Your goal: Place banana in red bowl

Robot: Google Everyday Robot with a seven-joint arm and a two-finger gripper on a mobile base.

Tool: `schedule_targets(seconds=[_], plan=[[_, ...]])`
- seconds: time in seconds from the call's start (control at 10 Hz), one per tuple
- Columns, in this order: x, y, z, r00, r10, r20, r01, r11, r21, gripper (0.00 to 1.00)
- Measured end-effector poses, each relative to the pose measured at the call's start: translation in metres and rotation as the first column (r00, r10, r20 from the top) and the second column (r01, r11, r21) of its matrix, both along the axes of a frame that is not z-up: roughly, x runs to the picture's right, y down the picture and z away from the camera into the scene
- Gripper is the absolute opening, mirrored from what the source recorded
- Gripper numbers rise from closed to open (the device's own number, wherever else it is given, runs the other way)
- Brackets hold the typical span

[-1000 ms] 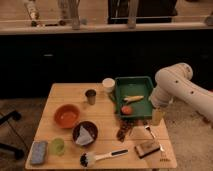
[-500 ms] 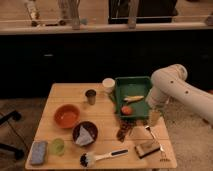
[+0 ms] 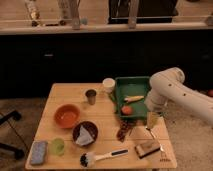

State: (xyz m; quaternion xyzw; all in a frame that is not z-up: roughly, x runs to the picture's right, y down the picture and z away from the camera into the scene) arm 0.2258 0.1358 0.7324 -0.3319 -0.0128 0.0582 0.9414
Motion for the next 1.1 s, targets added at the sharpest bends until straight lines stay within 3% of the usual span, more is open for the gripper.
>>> schedule_targets(seconds=[0.8, 1.1], plan=[[-0.021, 0.012, 0.011, 0.999, 0.030, 0.018, -0.030, 0.9995, -0.007, 0.80], [-0.025, 0.028, 0.018, 0.998, 0.056, 0.020, -0.055, 0.9984, -0.010, 0.80]])
